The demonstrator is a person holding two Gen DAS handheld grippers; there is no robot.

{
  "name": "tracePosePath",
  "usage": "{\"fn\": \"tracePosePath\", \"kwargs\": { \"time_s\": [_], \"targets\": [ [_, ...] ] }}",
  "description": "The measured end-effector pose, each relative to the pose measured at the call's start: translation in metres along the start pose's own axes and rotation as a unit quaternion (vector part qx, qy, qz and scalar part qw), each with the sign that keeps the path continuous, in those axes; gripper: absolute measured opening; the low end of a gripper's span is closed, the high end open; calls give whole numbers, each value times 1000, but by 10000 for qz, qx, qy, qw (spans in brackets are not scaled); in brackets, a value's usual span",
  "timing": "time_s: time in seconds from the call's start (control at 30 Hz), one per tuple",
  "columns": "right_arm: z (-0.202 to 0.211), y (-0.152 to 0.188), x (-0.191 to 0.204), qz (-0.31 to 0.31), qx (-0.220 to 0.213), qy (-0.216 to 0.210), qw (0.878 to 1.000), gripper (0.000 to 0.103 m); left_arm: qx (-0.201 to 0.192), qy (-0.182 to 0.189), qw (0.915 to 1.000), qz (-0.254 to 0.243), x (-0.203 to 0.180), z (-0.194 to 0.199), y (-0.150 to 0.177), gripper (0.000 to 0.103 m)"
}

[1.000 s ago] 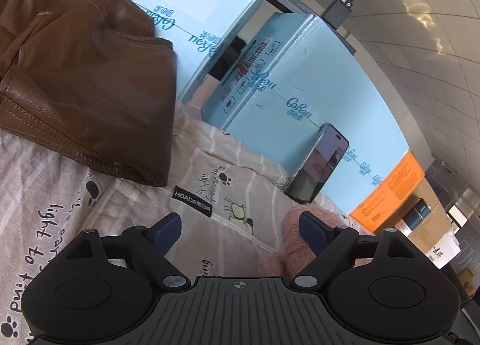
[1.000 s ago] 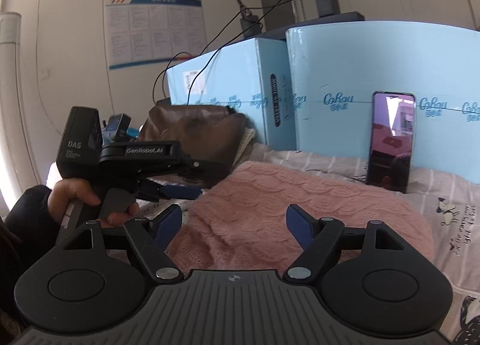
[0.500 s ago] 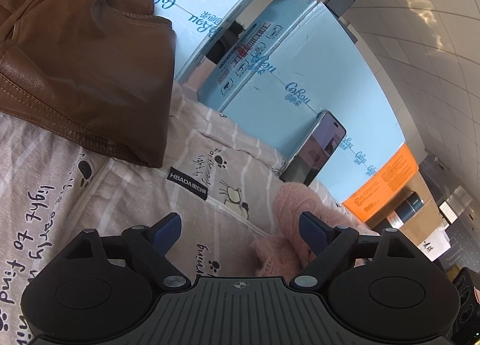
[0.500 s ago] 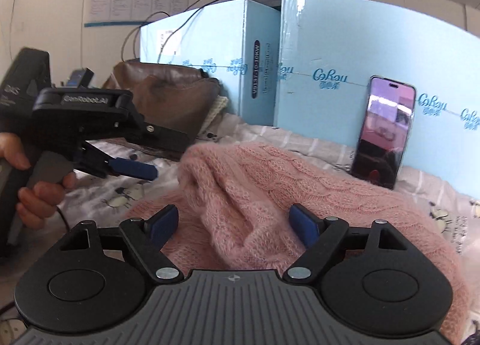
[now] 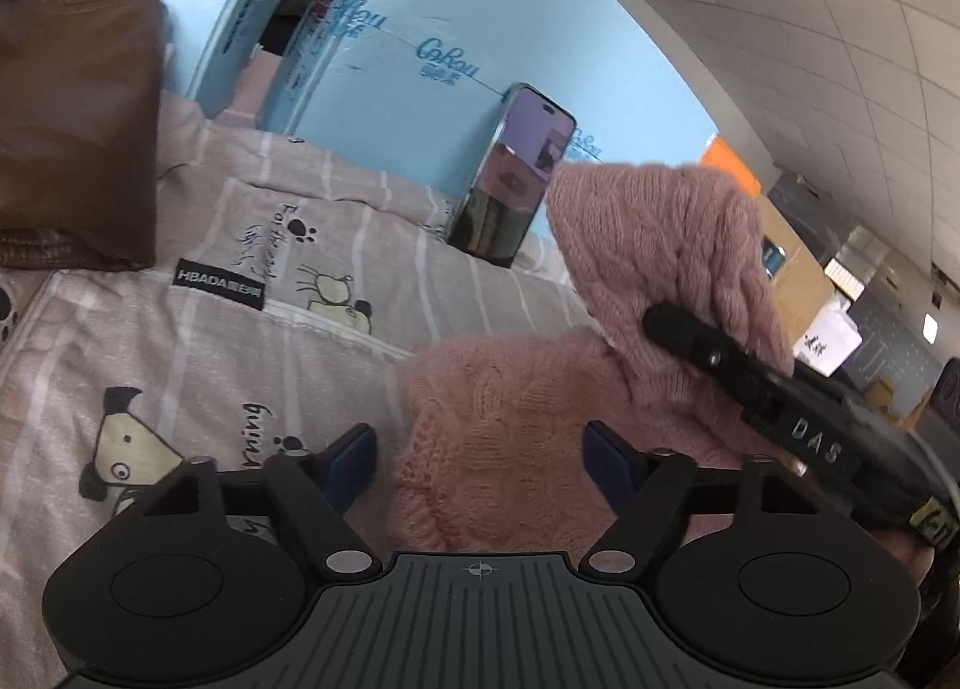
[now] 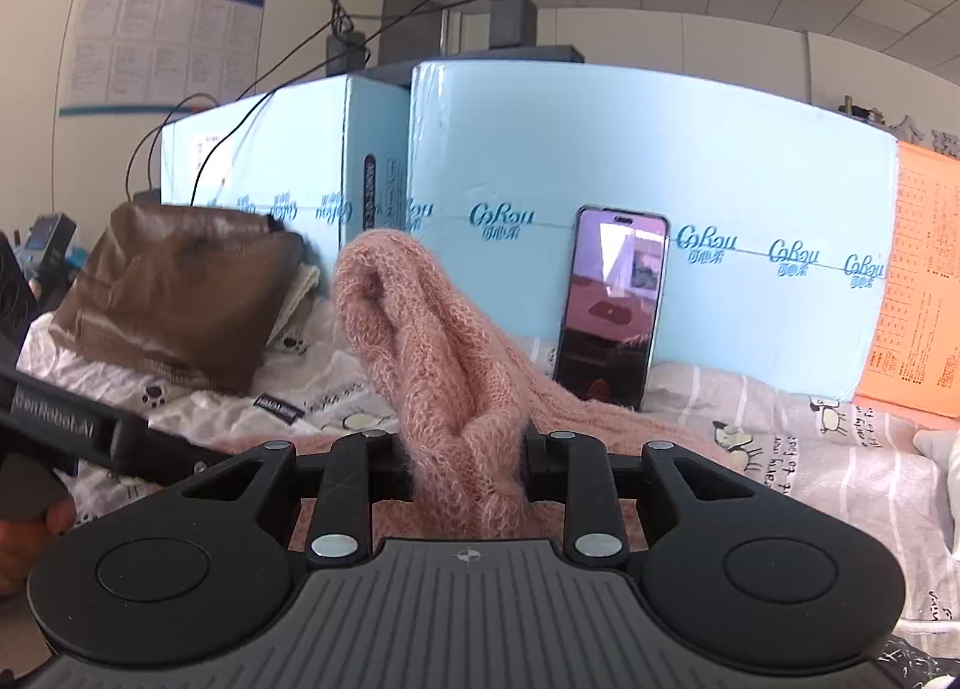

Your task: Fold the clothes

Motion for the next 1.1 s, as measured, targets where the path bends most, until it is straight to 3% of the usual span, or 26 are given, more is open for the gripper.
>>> {"fn": "tracePosePath", "kwargs": {
  "time_s": [0.1,0.13,0.23,0.33,0.47,0.53,0.57,0.63,0.7,0.73,0.77,0.8,0.87,1.0,1.1],
  "targets": [
    [13,-17,-16,-65,-407,236,9989,25,109,-12,9991,-403,-8,-4,8,21],
    [16,-23,-21,-25,-551,324,9980,25,30,10,9993,-385,-8,-2,5,19],
    [26,-43,-39,49,-949,593,9937,24,-322,-211,9983,-443,-1,4,-7,17],
    [38,-63,-59,-26,-1390,901,9862,24,-749,-489,9920,-896,-1,15,-27,16],
    [51,-70,-84,-153,-1686,1317,9767,24,-1225,-769,9747,-1703,-9,31,-58,16],
    [55,-65,-99,-304,-1667,1502,9740,23,-1365,-939,9622,-2162,-11,35,-74,10],
    [56,-63,-106,-405,-1651,1555,9731,23,-1349,-1007,9604,-2219,-9,37,-79,5],
    [59,-63,-113,-494,-1681,1579,9718,23,-1307,-1135,9572,-2320,-6,40,-89,5],
    [63,-65,-116,-513,-1712,1576,9712,23,-1075,-1121,9650,-2114,-1,41,-88,6],
    [65,-67,-116,-483,-1726,1559,9714,23,-867,-1023,9753,-1754,3,43,-81,9],
    [67,-69,-115,-453,-1740,1542,9715,23,-659,-925,9837,-1395,6,46,-74,22],
    [69,-70,-115,-423,-1754,1525,9717,23,-481,-854,9893,-1078,9,49,-67,44],
    [74,-69,-117,-505,-1768,1547,9707,23,-300,-872,9946,-482,15,61,-51,77],
    [84,-60,-118,-612,-1729,1562,9706,23,117,-815,9951,539,18,78,-22,81],
    [87,-53,-118,-675,-1679,1540,9714,23,546,-456,9891,1288,9,76,3,84]
  ]
}}
Point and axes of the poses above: each gripper's, at about its wrist camera, not at the fingertips, and z roughly against the way its jaws point, x to its left, y to its underside, the point moved 10 cm from there along -z, roughly the way its jaws point, and after that the axes turned 13 degrees about -x, right-handed, at the moved point
